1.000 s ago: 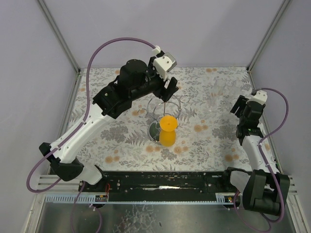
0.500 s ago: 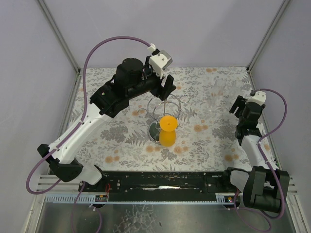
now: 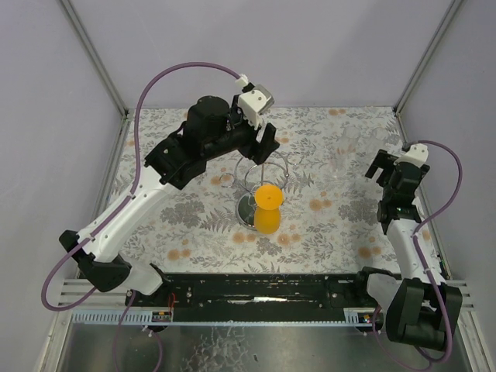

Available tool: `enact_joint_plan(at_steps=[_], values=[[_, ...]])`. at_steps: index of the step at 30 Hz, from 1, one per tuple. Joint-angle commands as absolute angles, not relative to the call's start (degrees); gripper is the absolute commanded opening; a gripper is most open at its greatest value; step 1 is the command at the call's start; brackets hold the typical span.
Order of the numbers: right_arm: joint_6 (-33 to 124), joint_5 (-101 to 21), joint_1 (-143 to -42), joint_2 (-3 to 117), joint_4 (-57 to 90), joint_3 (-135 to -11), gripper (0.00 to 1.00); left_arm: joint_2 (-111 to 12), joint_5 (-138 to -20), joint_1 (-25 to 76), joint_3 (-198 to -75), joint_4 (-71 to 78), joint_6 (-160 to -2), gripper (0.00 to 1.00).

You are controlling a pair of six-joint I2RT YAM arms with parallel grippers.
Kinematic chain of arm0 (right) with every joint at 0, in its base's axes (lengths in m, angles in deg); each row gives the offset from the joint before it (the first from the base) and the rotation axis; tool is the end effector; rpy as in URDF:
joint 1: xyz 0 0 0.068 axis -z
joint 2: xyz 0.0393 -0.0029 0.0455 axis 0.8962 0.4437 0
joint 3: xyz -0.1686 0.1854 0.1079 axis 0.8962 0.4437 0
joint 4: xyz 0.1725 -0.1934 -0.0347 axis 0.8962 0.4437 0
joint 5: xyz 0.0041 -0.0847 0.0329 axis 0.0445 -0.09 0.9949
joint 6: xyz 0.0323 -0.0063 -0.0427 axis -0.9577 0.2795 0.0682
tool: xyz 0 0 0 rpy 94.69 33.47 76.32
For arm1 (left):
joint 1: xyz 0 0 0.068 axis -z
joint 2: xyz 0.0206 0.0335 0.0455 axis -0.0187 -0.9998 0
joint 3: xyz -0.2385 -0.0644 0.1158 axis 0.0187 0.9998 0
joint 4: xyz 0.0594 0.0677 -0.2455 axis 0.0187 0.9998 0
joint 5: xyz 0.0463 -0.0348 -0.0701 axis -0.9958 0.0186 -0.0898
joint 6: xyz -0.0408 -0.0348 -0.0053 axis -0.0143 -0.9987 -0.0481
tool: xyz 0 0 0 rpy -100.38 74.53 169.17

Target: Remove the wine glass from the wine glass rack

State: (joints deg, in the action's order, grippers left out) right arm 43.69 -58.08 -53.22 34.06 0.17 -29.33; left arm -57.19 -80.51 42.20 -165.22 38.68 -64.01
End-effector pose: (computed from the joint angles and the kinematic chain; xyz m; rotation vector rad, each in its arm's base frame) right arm 0.2290 -0.0490 0.2625 0.4244 1.7054 -0.1905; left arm 0.2225 -0.2154 0.4777 0.8521 1.6728 -0.5647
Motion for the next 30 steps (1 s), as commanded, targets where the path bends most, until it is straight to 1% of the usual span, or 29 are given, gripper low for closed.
enact_joint_plan(at_steps=[1,12,15,18,21,24,26,28,30], values=[[44.91,-58.48,-53.49,30.42,1.08,-33.78,0.99,-54.49,-80.15,41.07,-164.19,37.81,-66.11,0.71],[45.89,-63.85,-53.49,25.35,7.35,-40.94,0.99,-50.7,-79.82,35.02,-161.19,37.21,-71.75,0.72],[45.5,-64.3,-53.44,24.69,10.49,-44.79,0.99,-49.38,-78.05,32.7,-160.4,38.04,-74.35,0.72],[43.79,-62.99,-53.46,24.78,17.66,-51.49,0.99,-46.82,-75.04,29.6,-159.17,39.37,-77.68,0.71],[43.04,-57.28,-53.46,27.03,27.36,-60.56,0.99,-42.41,-69.75,26.05,-155.05,39.17,-83.08,0.71],[41.61,-53.42,-53.54,27.51,31.4,-63.52,0.99,-38.09,-63.47,23.97,-149.96,39.69,-87.8,0.68],[40.31,-51.92,-53.47,27.83,33.42,-64.95,0.99,-36.05,-58.99,23.07,-146.73,40.1,-90.59,0.63],[39.7,-50.34,-53.47,28.49,35.67,-66.45,0.99,-34.63,-52.04,22.71,-143.87,39.65,-92.97,0.6],[39.29,-48.85,-53.47,28.96,37.08,-67.39,0.99,-33.91,-45.35,22.7,-141.08,37.91,-95.24,0.55]])
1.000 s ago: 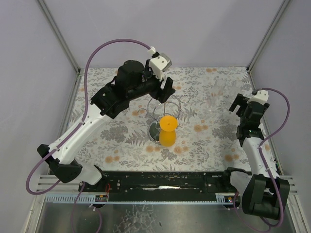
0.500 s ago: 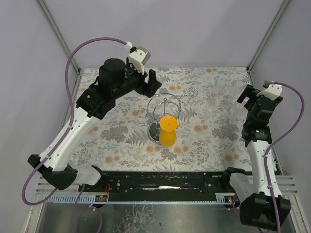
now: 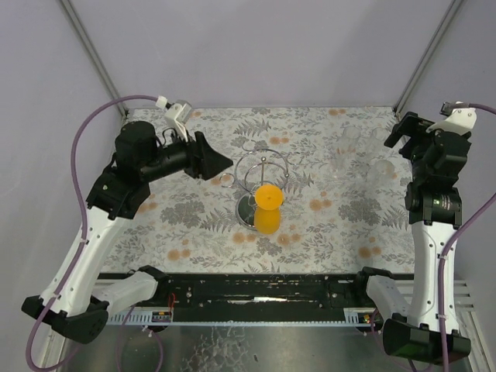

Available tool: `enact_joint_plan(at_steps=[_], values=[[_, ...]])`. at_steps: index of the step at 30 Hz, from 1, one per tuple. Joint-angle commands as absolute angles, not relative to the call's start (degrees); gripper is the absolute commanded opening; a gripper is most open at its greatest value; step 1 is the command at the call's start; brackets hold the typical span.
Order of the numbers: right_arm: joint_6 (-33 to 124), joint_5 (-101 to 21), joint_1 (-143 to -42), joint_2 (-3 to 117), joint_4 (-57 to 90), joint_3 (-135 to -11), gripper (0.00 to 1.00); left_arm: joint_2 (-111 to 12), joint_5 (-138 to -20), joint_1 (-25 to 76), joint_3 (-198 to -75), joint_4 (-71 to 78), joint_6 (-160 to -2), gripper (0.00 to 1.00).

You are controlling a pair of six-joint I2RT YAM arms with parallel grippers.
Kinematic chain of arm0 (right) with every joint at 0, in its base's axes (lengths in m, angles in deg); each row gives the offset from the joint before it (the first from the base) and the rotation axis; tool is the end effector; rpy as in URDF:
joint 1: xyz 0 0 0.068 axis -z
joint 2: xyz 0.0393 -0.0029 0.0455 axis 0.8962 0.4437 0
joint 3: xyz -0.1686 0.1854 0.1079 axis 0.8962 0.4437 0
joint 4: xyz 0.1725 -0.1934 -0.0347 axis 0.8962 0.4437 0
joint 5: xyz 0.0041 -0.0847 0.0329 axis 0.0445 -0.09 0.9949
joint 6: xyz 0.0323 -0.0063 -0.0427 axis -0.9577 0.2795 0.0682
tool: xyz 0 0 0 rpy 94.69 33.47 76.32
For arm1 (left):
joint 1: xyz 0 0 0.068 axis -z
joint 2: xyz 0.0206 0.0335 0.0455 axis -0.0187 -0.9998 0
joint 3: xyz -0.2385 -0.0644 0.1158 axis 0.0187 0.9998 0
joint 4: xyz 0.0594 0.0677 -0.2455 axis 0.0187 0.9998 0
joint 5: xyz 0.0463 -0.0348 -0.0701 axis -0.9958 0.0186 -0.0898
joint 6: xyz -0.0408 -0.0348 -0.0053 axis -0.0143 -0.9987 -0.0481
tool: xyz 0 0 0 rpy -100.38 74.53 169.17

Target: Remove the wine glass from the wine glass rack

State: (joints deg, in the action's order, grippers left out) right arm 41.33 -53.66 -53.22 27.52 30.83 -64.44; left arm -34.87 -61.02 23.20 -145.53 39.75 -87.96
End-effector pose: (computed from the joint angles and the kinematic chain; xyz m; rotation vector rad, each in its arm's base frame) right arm 0.1824 -0.0377 0.4436 0.3757 1.5200 -0.0816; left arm 0.1790 -0.0981 0.4596 0.4343 1.8400 -0.9322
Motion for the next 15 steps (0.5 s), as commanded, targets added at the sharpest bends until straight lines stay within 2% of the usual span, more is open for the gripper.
enact_joint_plan(at_steps=[1,10,15], values=[[39.13,-48.41,-53.51,29.1,37.56,-67.63,0.99,-34.08,-42.68,22.71,-140.44,37.3,-95.87,0.53],[40.66,-48.53,-53.46,28.16,39.2,-67.8,0.99,-39.49,-28.69,22.58,-138.36,43.83,-95.28,0.34],[40.94,-49.37,-53.47,26.64,39.79,-66.91,0.99,-40.32,-29.73,22.62,-135.59,43.07,-96.75,0.35]])
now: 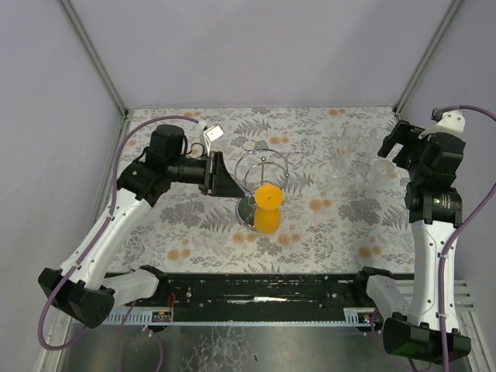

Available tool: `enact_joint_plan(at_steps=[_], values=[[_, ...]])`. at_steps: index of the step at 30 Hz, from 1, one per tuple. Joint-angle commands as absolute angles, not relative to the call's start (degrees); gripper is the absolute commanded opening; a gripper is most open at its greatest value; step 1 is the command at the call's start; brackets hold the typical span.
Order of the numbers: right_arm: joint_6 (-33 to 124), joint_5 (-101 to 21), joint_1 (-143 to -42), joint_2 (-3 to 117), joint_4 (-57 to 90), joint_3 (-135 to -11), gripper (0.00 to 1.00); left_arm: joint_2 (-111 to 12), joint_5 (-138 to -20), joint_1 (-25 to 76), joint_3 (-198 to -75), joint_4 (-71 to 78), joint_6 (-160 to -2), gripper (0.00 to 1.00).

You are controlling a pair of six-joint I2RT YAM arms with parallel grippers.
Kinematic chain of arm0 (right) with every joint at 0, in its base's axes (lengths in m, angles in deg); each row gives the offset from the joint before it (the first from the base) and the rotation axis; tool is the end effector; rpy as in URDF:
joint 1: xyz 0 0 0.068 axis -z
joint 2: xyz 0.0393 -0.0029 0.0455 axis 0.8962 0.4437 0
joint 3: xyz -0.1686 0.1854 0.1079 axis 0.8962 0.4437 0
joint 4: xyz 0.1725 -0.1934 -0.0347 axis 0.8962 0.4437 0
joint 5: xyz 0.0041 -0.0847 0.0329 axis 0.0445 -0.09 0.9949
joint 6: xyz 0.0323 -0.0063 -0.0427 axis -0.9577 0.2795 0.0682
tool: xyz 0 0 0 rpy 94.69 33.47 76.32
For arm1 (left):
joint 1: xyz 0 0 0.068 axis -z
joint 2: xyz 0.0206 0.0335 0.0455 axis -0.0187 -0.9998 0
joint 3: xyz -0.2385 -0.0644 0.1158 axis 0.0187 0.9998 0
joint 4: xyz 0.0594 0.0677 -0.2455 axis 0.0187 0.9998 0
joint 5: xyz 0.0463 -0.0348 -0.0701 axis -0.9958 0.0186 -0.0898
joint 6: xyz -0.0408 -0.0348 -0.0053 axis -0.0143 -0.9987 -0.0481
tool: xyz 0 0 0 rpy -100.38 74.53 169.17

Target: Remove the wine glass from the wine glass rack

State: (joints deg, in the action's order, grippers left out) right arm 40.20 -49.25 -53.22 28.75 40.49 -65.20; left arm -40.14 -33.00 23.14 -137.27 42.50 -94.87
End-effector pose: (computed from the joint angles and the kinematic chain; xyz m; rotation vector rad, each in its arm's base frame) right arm 0.1869 -0.0357 0.4259 0.3641 1.7034 -0.0105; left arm 0.1993 -0.1214 0.3954 0.6030 2.1202 -1.4921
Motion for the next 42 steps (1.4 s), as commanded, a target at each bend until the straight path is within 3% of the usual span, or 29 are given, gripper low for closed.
enact_joint_plan(at_steps=[1,9,16,29,34,42], values=[[41.08,-49.5,-53.46,26.34,40.0,-66.72,0.99,-40.38,-30.28,22.62,-134.95,42.89,-96.7,0.36],[38.6,-47.94,-53.46,26.01,42.86,-68.94,0.99,-40.04,-36.57,22.66,-133.19,40.14,-97.61,0.43],[23.98,-33.26,-53.49,26.09,48.51,-71.29,0.99,-40.87,-42.55,19.61,-137.39,44.48,-91.16,0.45],[-2.13,-22.47,-53.55,15.5,55.64,-66.2,0.99,-42.24,-43.7,15.85,-143.95,41.54,-87.9,0.76],[1.38,-21.58,-53.55,24.61,55.78,-76.3,0.99,-40.7,-45.13,15.81,-144.14,39.92,-85.2,0.77],[-13.29,-20.59,-56.04,44.19,33.33,-88.33,0.99,-40.89,-47.91,15.83,-148.54,42.61,-83.08,0.77]])
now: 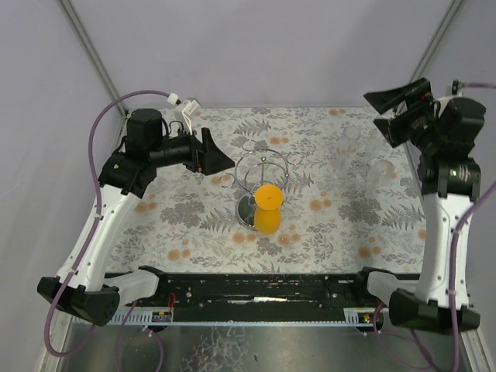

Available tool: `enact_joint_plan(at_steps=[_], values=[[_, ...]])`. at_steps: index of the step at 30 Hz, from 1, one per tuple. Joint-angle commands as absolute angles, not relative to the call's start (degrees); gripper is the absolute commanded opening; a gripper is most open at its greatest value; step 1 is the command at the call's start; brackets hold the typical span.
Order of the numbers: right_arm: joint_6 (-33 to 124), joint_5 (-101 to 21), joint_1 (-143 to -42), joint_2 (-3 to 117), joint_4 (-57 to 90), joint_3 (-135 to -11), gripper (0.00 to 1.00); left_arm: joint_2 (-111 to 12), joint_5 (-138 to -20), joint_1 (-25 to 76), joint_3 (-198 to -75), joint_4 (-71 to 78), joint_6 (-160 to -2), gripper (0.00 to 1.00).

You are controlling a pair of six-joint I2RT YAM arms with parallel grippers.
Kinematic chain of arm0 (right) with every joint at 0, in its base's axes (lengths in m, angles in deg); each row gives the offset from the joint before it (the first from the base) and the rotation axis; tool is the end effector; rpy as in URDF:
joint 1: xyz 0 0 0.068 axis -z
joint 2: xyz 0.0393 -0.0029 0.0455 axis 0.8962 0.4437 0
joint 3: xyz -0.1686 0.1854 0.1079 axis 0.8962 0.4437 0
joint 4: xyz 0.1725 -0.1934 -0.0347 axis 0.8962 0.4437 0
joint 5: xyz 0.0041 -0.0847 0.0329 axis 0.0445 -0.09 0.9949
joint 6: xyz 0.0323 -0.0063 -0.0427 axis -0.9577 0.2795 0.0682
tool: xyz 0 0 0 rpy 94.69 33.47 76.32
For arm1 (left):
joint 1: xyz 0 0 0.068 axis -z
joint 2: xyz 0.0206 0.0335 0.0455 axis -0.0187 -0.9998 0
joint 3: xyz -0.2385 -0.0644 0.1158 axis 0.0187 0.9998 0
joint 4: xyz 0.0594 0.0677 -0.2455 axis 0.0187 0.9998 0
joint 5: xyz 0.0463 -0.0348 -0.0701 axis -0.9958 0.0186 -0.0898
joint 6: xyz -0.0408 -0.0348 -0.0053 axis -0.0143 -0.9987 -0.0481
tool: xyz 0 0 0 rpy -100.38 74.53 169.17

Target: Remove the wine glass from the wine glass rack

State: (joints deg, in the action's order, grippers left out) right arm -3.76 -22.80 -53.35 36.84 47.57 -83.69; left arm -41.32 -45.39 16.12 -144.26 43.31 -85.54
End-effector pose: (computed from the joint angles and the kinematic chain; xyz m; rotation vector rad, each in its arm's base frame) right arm 0.1934 -0.0202 0.4909 0.6671 1.6354 0.9468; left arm 0.2179 -0.0924 0.4259 0.5073 1.9957 -1.0951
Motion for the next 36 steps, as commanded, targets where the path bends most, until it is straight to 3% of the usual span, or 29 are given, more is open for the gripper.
enact_joint_plan(at_steps=[1,6,14,19,36], values=[[-13.45,-21.81,-58.14,46.35,32.26,-90.69,0.99,-40.76,-48.74,15.82,-148.82,42.61,-83.11,0.77],[-9.87,-30.68,-74.98,53.16,33.75,-99.45,0.99,-40.16,-53.34,15.72,-149.23,42.32,-84.94,0.78],[-13.39,-48.3,-94.02,39.76,30.68,-82.33,1.0,-39.56,-56.16,15.45,-147.85,41.1,-87.02,0.83],[-14.47,-56.63,-106.02,38.86,30.82,-80.67,0.98,-40.31,-56.77,15.45,-147.66,40.4,-87.67,0.84],[-26.51,-80.2,-130.23,40.22,29.84,-68.8,0.98,-41.62,-58.03,15.0,-148.48,38.97,-86.14,0.84]])
